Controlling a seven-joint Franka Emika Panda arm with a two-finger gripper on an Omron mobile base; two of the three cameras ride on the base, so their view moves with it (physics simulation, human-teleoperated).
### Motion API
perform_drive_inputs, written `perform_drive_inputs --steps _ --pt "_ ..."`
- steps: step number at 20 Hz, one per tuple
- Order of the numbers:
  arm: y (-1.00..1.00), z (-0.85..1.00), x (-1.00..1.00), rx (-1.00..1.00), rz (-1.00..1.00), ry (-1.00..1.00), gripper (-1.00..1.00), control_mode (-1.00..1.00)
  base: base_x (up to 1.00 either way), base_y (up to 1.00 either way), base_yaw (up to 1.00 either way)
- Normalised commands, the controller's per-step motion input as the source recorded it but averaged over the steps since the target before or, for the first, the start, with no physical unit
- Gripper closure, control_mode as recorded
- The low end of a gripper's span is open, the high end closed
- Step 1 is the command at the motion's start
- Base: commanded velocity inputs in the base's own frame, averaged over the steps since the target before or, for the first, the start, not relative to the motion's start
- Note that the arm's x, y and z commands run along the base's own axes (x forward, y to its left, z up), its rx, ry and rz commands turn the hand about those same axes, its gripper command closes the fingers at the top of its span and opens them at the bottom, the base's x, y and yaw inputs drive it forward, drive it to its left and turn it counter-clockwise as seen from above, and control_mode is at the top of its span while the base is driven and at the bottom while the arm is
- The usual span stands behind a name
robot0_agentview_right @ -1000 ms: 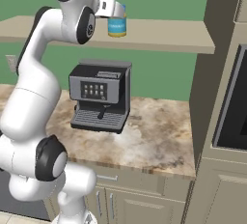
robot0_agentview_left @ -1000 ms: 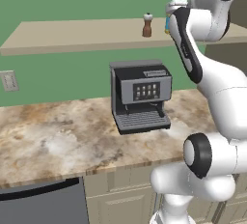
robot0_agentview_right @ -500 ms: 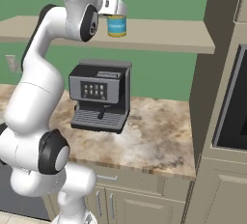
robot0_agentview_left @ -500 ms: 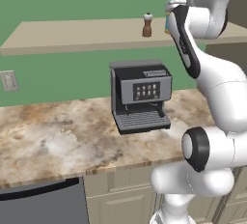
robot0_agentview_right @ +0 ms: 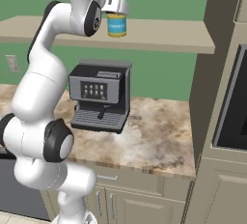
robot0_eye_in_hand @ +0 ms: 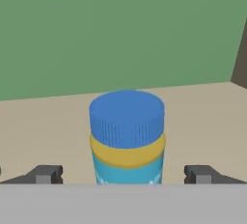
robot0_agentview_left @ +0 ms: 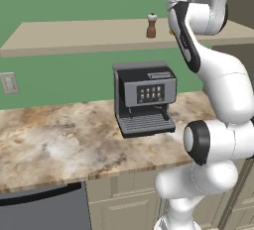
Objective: Take 2 condiments from the cabinet and move them on the counter near the stove.Make sure the condiments are lined up with each other, next to each other.
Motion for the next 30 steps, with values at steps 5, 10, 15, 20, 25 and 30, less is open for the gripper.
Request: perform_drive_inputs --steps 5,10,15,20,25,30 --pt "-0.01 0.0 0.24 0.0 0.0 0.04 -1.0 -1.0 0.0 0.0 0.0" --pt "-0.04 0.0 0.17 0.0 0.0 0.0 -1.0 -1.0 0.0 0.0 0.0" --pt "-0.05 0.0 0.12 0.0 0.0 0.0 -1.0 -1.0 0.0 0.0 0.0" --pt "-0.04 0.0 0.08 0.0 0.0 0.0 -1.0 -1.0 0.0 0.0 0.0" --pt "-0.06 0.0 0.08 0.0 0.0 0.0 -1.0 -1.0 0.0 0.0 0.0" --pt "-0.02 -0.04 0.1 0.0 0.0 0.0 -1.0 -1.0 0.0 0.0 0.0"
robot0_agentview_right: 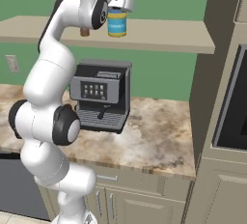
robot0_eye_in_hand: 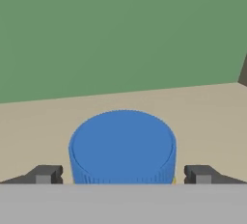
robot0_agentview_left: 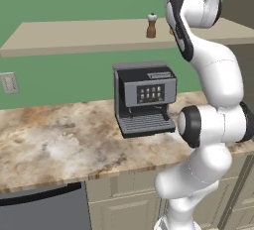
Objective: Take 2 condiments from the cabinet and move them on the counter near the stove.Make sure the condiments are lined up with each other, next to each other.
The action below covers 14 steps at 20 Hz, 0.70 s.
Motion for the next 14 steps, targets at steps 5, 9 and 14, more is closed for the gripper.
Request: perform_drive_inputs --steps 5,9,14 --pt "0.0 -0.08 0.09 0.0 0.0 0.0 -1.0 -1.0 0.0 0.0 0.0" --pt "0.0 -0.05 0.03 0.0 0.0 0.0 -1.0 -1.0 0.0 0.0 0.0" --pt "0.0 -0.02 0.03 0.0 0.0 0.0 -1.0 -1.0 0.0 0.0 0.0"
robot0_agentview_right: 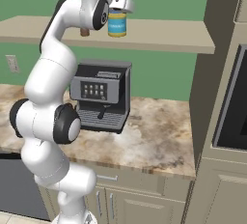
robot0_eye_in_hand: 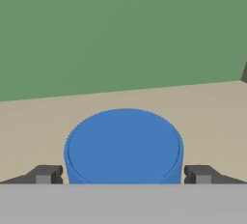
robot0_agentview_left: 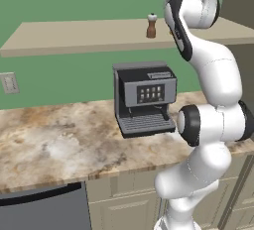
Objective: Take 2 condiments from the cabinet and move them on the counter near the stove.Make sure the condiments are lined up with each other, next to each other.
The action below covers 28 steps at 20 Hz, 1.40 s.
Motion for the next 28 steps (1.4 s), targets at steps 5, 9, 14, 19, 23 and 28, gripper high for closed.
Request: perform_drive_inputs --steps 5,9,14,19,23,28 --pt "0.0 -0.08 0.12 0.0 0.0 0.0 1.0 -1.0 0.0 0.0 0.0" --pt "0.0 0.0 0.11 0.0 0.0 0.0 1.0 -1.0 0.0 0.0 0.0" --pt "0.0 0.0 0.0 0.0 0.0 0.0 1.0 -1.0 0.0 0.0 0.0" --pt "0.0 0.0 -0.28 0.0 0.0 -0.02 1.0 -1.0 0.0 0.0 0.0" --pt "0.0 0.01 -0.98 0.0 0.0 -0.17 1.0 -1.0 0.0 0.0 0.0" --pt "0.0 0.01 -1.0 0.0 0.0 -0.23 1.0 -1.0 0.0 0.0 0.0"
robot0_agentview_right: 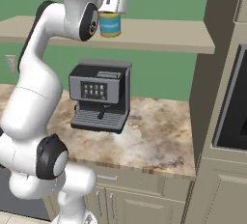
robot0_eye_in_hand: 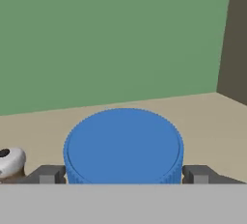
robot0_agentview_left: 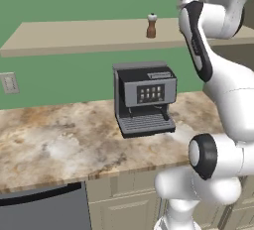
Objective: Take 2 condiments from the cabinet and move them on the counter near the stove.Make sure the condiments are lined up with each other, next to each other.
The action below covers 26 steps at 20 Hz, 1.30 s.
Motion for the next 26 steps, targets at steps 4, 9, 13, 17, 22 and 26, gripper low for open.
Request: perform_drive_inputs --steps 4,9,13,17,22,26 --pt "0.01 0.0 -1.0 0.0 0.05 -0.12 1.0 -1.0 0.0 0.0 0.0" --pt "0.2 0.1 -1.0 0.0 0.1 0.01 1.0 -1.0 0.0 0.0 0.0" --pt "0.26 0.02 -1.0 0.0 0.1 0.03 1.0 -1.0 0.0 0.0 0.0" --pt "0.25 0.0 -1.0 0.0 0.09 0.04 1.0 -1.0 0.0 0.0 0.0" --pt "0.23 -0.08 -0.99 -0.03 0.08 0.05 1.0 -1.0 0.0 0.0 0.0" --pt "0.21 -0.35 -0.77 -0.09 0.05 0.04 1.0 -1.0 0.0 0.0 0.0"
